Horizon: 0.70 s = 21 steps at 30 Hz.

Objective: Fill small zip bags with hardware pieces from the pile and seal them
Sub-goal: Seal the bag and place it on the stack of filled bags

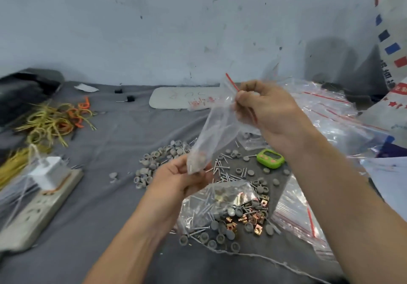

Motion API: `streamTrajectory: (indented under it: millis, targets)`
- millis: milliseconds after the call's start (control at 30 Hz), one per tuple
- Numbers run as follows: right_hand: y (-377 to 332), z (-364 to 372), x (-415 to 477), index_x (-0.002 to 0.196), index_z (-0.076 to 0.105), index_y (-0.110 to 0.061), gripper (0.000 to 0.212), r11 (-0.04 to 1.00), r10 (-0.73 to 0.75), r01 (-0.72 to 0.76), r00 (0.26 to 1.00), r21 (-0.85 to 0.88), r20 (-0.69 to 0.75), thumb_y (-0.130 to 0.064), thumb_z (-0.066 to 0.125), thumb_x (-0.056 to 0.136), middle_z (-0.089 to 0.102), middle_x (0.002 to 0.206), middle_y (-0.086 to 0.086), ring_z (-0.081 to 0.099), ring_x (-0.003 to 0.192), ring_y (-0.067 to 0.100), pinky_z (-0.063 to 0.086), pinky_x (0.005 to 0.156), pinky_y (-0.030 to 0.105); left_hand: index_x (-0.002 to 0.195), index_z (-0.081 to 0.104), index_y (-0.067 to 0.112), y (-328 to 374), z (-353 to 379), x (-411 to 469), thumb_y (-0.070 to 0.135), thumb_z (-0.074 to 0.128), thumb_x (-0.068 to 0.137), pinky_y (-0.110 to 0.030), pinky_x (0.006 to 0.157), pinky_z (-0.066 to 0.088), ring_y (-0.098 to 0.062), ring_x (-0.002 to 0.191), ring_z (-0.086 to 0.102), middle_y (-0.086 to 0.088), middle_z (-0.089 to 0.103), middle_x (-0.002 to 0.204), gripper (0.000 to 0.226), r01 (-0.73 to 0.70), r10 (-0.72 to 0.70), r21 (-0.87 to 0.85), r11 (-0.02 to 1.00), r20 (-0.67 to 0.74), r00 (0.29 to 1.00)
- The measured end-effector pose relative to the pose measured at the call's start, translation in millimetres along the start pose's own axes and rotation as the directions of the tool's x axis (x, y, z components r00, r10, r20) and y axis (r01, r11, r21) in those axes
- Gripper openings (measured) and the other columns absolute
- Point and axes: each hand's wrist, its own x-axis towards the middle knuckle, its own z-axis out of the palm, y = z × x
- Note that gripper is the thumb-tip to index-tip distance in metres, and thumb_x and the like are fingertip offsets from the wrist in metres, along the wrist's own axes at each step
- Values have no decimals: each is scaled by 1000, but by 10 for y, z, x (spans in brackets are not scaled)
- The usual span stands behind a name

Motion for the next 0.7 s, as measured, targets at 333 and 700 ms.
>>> streamTrajectory:
  millis: [333, 700]
  targets:
    - [790, -112, 64, 85, 69, -19, 14, 971, 238, -233, 936, 49, -259, -8, 71, 94, 73, 66, -4, 64, 51, 7, 52, 46, 24, 110, 75, 7, 137, -70, -2, -5, 65, 89, -20, 66, 58, -16, 79, 73, -11, 77, 93, 27, -24, 23, -12, 1000, -74, 997]
    - [818, -264, 65, 86, 69, -17, 15, 957, 287, -260, 919, 131, -272, -5, 72, 92, 73, 69, -2, 66, 60, 10, 56, 52, 24, 127, 59, -5, 153, -103, -3, -19, 49, 77, -39, 81, 62, -34, 108, 71, -25, 69, 121, 53, 220, -161, -271, 937, 223, 961]
